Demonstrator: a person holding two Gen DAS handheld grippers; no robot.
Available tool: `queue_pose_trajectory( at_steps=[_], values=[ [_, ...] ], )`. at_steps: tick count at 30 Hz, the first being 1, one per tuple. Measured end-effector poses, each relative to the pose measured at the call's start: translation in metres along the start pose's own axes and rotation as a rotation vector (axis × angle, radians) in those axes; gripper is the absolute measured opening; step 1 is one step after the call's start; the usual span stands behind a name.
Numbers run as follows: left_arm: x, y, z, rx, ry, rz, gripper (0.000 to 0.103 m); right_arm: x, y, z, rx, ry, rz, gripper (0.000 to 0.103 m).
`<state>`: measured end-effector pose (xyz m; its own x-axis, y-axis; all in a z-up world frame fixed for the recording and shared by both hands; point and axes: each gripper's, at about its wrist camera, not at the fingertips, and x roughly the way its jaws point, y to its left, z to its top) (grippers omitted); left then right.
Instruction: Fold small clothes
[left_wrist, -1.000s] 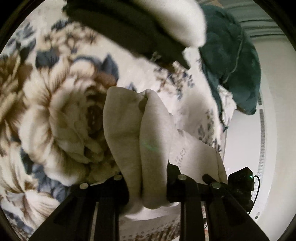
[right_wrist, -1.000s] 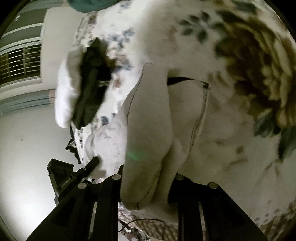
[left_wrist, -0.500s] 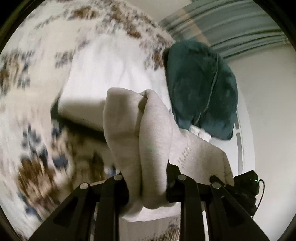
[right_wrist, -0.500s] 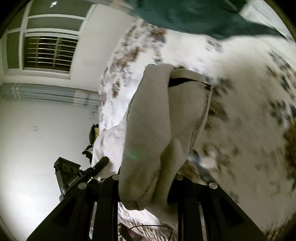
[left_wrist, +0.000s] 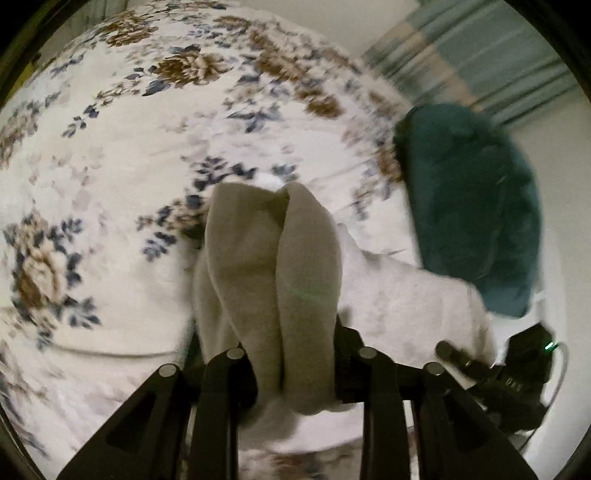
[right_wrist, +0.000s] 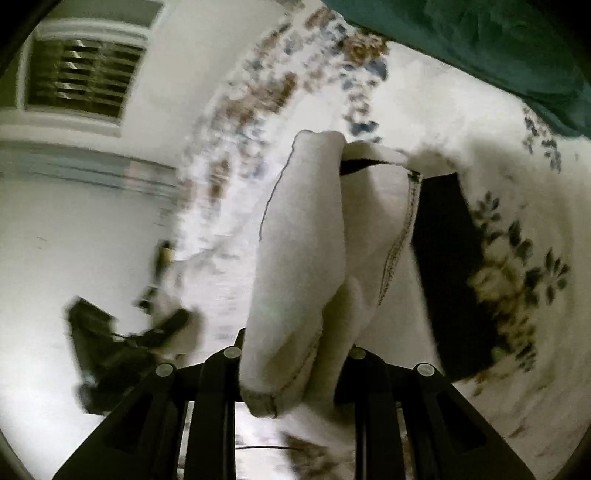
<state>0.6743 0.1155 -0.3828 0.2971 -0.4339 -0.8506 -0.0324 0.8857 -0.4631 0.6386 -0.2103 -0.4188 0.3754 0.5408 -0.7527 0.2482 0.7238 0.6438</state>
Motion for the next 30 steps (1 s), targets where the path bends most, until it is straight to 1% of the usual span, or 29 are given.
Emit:
queue_pose_trajectory(
  at_steps=[1,2,3,4,5,6,7,8,9,11,13,14,16,18,20,22,25,30],
  values=[
    [0.001,-0.001,0.0,0.027,0.002,0.034,0.024,0.008,0.001,0.006,-0.017,0.013,-0.061,0.027],
    [-0.001,-0.002,0.0,0.044,-0.004,0.052,0.03,0.012,0.001,0.009,-0.028,0.024,-0.1,0.031],
    [-0.004,-0.005,-0.003,0.067,-0.023,0.083,0.037,0.013,0.002,0.011,-0.039,0.033,-0.124,0.04],
    [-0.008,-0.007,-0.004,0.086,-0.044,0.112,0.04,0.015,0.004,0.012,-0.06,0.042,-0.158,0.045],
    [-0.012,-0.011,-0.008,0.106,-0.065,0.146,0.045,0.012,0.008,0.009,-0.088,0.042,-0.201,0.056],
    [-0.014,-0.013,-0.009,0.111,-0.074,0.164,0.054,0.008,0.015,0.008,-0.126,0.026,-0.266,0.071],
    [-0.016,-0.015,-0.012,0.115,-0.083,0.189,0.058,0.008,0.018,0.008,-0.157,0.011,-0.318,0.077],
    [-0.018,-0.017,-0.015,0.12,-0.088,0.204,0.07,0.005,0.027,0.004,-0.202,-0.007,-0.391,0.087],
    [-0.019,-0.019,-0.018,0.121,-0.092,0.214,0.078,0.001,0.03,0.001,-0.223,-0.017,-0.434,0.093],
    [-0.023,-0.023,-0.025,0.116,-0.105,0.235,0.085,-0.007,0.04,-0.007,-0.267,-0.043,-0.517,0.095],
    [-0.025,-0.026,-0.03,0.116,-0.117,0.276,0.085,-0.012,0.048,-0.016,-0.3,-0.058,-0.584,0.098],
    [-0.027,-0.028,-0.033,0.116,-0.123,0.306,0.085,-0.014,0.052,-0.023,-0.317,-0.065,-0.608,0.101],
    [-0.028,-0.033,-0.04,0.121,-0.115,0.34,0.086,-0.022,0.06,-0.032,-0.336,-0.077,-0.64,0.101],
    [-0.029,-0.036,-0.045,0.125,-0.1,0.362,0.09,-0.032,0.065,-0.044,-0.345,-0.088,-0.656,0.101],
    [-0.035,-0.041,-0.053,0.137,-0.09,0.382,0.09,-0.044,0.067,-0.052,-0.336,-0.099,-0.668,0.102],
    [-0.045,-0.049,-0.062,0.163,-0.091,0.426,0.09,-0.059,0.071,-0.062,-0.33,-0.109,-0.674,0.102],
    [-0.068,-0.062,-0.078,0.182,-0.126,0.452,0.09,-0.087,0.079,-0.08,-0.334,-0.133,-0.676,0.102],
    [-0.116,-0.084,-0.106,0.193,-0.175,0.457,0.09,-0.143,0.104,-0.116,-0.364,-0.191,-0.684,0.102]
  ],
)
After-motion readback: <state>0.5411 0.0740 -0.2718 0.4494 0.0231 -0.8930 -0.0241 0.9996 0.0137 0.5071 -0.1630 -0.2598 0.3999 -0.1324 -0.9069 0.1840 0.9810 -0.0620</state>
